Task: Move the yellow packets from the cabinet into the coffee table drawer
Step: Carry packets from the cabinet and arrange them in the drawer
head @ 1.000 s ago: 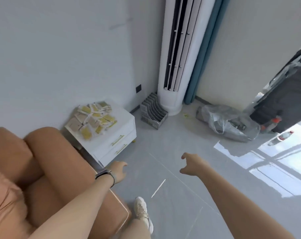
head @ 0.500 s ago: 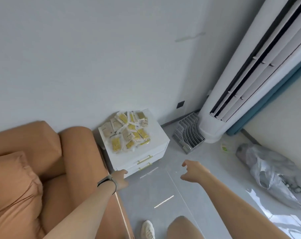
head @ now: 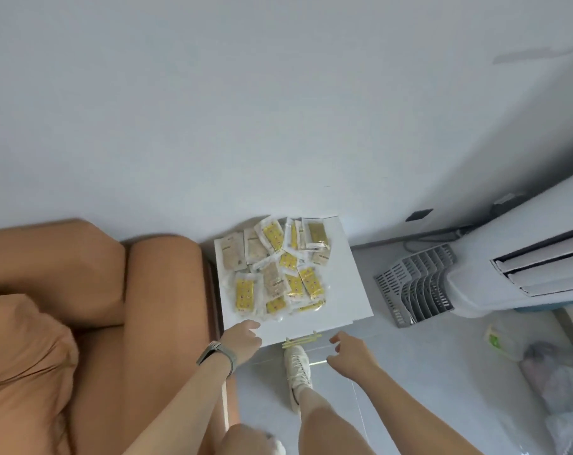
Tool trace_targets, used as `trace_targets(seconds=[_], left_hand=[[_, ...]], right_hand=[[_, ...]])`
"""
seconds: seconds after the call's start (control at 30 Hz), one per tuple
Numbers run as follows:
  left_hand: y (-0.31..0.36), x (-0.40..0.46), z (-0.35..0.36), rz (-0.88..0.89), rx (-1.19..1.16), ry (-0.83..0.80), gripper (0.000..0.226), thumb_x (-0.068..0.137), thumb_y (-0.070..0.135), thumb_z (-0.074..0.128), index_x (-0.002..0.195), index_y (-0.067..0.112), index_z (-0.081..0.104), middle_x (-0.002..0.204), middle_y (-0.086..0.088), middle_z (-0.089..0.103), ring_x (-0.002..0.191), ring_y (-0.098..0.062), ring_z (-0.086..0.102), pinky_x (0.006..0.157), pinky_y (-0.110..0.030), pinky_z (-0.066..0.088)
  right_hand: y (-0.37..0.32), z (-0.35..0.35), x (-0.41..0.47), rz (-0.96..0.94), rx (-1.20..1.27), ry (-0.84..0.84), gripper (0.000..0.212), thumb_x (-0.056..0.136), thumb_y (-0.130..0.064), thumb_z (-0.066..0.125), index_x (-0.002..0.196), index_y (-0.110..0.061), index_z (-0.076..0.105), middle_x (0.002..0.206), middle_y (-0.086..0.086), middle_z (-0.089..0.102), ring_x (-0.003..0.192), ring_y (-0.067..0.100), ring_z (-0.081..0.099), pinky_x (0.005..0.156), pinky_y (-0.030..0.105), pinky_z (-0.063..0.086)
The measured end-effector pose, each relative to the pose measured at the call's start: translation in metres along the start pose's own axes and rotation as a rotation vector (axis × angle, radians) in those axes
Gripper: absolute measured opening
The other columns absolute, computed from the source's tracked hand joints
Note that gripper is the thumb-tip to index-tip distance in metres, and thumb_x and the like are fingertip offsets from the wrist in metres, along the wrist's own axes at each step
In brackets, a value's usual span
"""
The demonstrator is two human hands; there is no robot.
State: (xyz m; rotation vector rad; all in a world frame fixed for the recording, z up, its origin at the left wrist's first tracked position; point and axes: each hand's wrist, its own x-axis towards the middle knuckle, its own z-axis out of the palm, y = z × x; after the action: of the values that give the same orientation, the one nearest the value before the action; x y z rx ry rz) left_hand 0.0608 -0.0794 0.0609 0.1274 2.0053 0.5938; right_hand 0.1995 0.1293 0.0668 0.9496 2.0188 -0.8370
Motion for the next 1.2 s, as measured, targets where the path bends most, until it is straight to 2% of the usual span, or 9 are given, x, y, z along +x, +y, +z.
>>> trace_targets(seconds=[0.07, 0.13, 0.23, 0.37, 0.57, 0.73, 1.0, 1.13, 1.2], left_hand=[[0.0, 0.03, 0.004, -0.06, -0.039, -0.001, 0.044, 0.093, 0.021, 0.047, 0.137, 0.026, 0.048, 0.134, 0.0, 0.056, 0.101, -0.015, 0.057, 0.09, -0.027, 0.048], [-0.002, 0.055, 0.009, -0.075, -0.077, -0.009, 0.042, 0.094, 0.019, 0.048, 0.136, 0.025, 0.049, 0.131, 0.001, 0.058, 0.106, -0.012, 0.056, 0.085, -0.019, 0.045], [-0.006, 0.09, 0.013, -0.104, -0.18, -0.002, 0.037, 0.094, 0.017, 0.048, 0.13, 0.024, 0.053, 0.124, 0.002, 0.061, 0.103, -0.007, 0.056, 0.079, -0.012, 0.043], [-0.016, 0.128, 0.01, -0.165, -0.314, 0.029, 0.028, 0.093, 0.018, 0.049, 0.118, 0.029, 0.059, 0.126, 0.003, 0.061, 0.117, -0.016, 0.057, 0.101, -0.039, 0.048], [-0.018, 0.169, 0.011, -0.122, -0.37, 0.056, 0.025, 0.096, 0.02, 0.048, 0.116, 0.029, 0.06, 0.129, 0.005, 0.06, 0.121, -0.018, 0.056, 0.104, -0.043, 0.045], [-0.02, 0.189, 0.011, -0.107, -0.39, 0.05, 0.023, 0.095, 0.02, 0.051, 0.109, 0.036, 0.06, 0.115, 0.011, 0.063, 0.115, -0.017, 0.059, 0.102, -0.042, 0.047], [-0.016, 0.201, -0.005, -0.078, -0.433, 0.054, 0.017, 0.083, 0.035, 0.055, 0.098, 0.042, 0.06, 0.11, 0.008, 0.066, 0.097, -0.013, 0.066, 0.092, -0.039, 0.054], [-0.012, 0.202, -0.004, -0.08, -0.474, 0.063, 0.019, 0.096, 0.019, 0.053, 0.107, 0.032, 0.061, 0.112, 0.004, 0.065, 0.094, -0.011, 0.067, 0.087, -0.036, 0.054], [-0.01, 0.2, -0.002, -0.079, -0.503, 0.063, 0.02, 0.097, 0.018, 0.052, 0.113, 0.025, 0.062, 0.115, 0.003, 0.064, 0.094, -0.008, 0.067, 0.087, -0.032, 0.053]], right_hand=[[-0.005, -0.002, 0.037, 0.001, -0.013, -0.024, 0.046, 0.089, -0.026, 0.057, 0.134, -0.023, 0.048, 0.121, -0.001, 0.06, 0.105, 0.017, 0.059, 0.082, 0.027, 0.049], [-0.01, -0.003, 0.072, 0.019, -0.028, -0.022, 0.044, 0.091, -0.024, 0.055, 0.134, -0.022, 0.047, 0.121, -0.001, 0.06, 0.104, 0.016, 0.058, 0.077, 0.025, 0.046], [-0.019, -0.002, 0.123, 0.033, 0.047, 0.025, 0.041, 0.094, -0.023, 0.055, 0.134, -0.016, 0.047, 0.123, 0.003, 0.061, 0.11, 0.019, 0.058, 0.086, 0.029, 0.048], [-0.033, -0.001, 0.181, 0.018, 0.195, 0.163, 0.042, 0.096, -0.026, 0.058, 0.133, -0.011, 0.048, 0.127, 0.005, 0.06, 0.117, 0.025, 0.056, 0.091, 0.032, 0.045], [-0.035, 0.007, 0.239, 0.056, 0.372, 0.236, 0.068, 0.092, -0.032, 0.065, 0.147, -0.012, 0.032, 0.145, 0.008, 0.046, 0.132, 0.028, 0.045, 0.102, 0.041, 0.042], [-0.031, 0.016, 0.26, 0.035, 0.248, 0.282, 0.087, 0.083, -0.044, 0.073, 0.149, -0.01, 0.028, 0.149, 0.008, 0.04, 0.139, 0.026, 0.032, 0.11, 0.04, 0.032], [-0.037, -0.003, 0.277, 0.156, 0.125, 0.224, 0.101, 0.064, -0.057, 0.082, 0.141, -0.013, 0.034, 0.129, 0.007, 0.056, 0.129, 0.031, 0.039, 0.101, 0.045, 0.037], [-0.03, -0.012, 0.283, 0.218, 0.115, 0.096, 0.089, 0.051, -0.061, 0.086, 0.118, -0.018, 0.045, 0.105, -0.003, 0.059, 0.105, 0.024, 0.057, 0.093, 0.041, 0.045], [-0.024, -0.014, 0.279, 0.164, 0.143, 0.073, 0.069, 0.058, -0.049, 0.088, 0.106, -0.021, 0.048, 0.099, -0.006, 0.06, 0.095, 0.02, 0.058, 0.081, 0.032, 0.046]])
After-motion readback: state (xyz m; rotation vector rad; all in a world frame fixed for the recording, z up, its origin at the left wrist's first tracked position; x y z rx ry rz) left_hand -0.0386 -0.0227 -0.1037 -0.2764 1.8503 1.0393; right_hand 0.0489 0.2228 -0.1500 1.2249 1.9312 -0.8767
